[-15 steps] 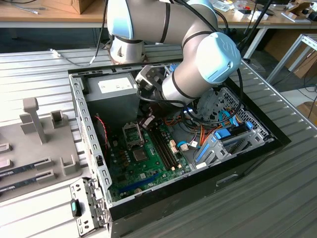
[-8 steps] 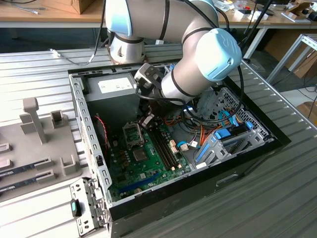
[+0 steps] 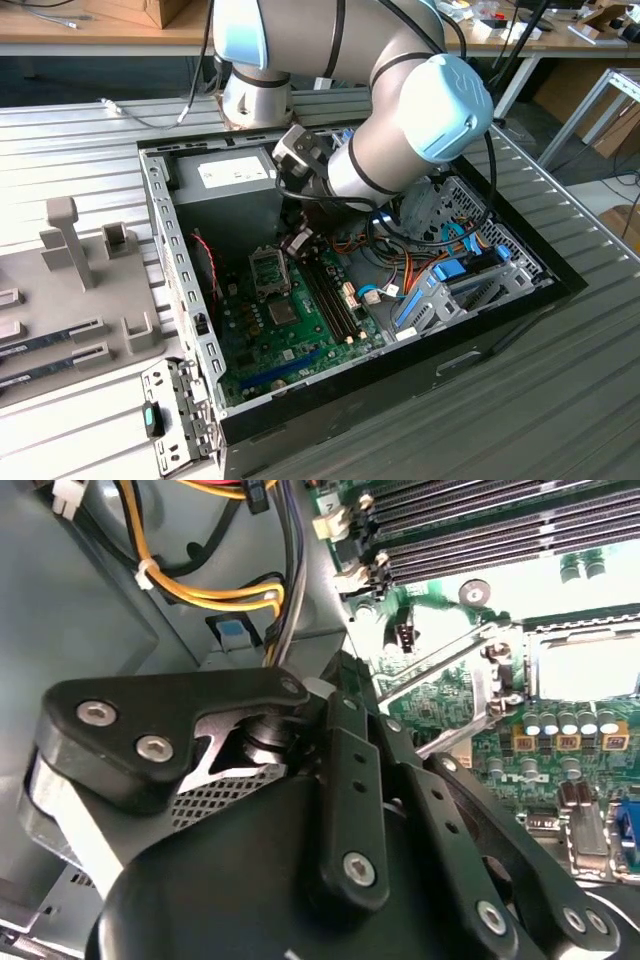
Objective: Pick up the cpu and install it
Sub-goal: 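Close the cpu cover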
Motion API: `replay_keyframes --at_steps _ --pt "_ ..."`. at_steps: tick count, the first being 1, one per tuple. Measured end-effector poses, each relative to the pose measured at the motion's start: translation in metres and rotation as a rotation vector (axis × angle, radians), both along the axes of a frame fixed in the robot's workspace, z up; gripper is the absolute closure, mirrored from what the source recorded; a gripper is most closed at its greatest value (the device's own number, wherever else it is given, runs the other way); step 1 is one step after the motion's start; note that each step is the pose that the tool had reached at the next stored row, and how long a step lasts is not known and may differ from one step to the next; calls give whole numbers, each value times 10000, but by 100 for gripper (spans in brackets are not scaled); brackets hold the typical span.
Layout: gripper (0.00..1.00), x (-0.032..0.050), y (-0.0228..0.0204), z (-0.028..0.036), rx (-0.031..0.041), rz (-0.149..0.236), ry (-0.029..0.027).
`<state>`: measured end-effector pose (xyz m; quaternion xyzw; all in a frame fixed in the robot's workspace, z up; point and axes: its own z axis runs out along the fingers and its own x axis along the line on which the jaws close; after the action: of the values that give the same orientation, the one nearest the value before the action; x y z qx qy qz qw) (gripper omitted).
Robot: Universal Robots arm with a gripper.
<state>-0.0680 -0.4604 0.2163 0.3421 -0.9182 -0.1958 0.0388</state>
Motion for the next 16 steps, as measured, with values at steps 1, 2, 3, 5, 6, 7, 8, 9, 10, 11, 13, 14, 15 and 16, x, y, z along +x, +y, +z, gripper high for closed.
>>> replay_keyframes --at_steps 1,2,3,5,6,7,8,9,10,11,13,14,15,16 --pt "89 -2 -10 1 2 20 -2" --pt "89 -4 -19 4 2 30 -2" --pt "89 -5 -25 6 3 36 -2" --pt "89 -6 -36 17 5 47 -2" --pt "89 -6 -40 22 8 51 -3" --pt "89 -7 -45 30 12 56 -3" --pt "89 -7 -52 45 18 62 -3" --pt "89 -7 -57 56 23 66 -3" --pt "89 -8 -60 63 28 69 -4" --pt "89 -8 -67 73 35 74 -4" --pt "89 -10 -82 90 52 79 -4" --pt "89 -10 -88 97 59 81 -4" --pt "89 -10 -93 103 63 83 -3" --pt "89 -11 -99 115 71 85 -4"
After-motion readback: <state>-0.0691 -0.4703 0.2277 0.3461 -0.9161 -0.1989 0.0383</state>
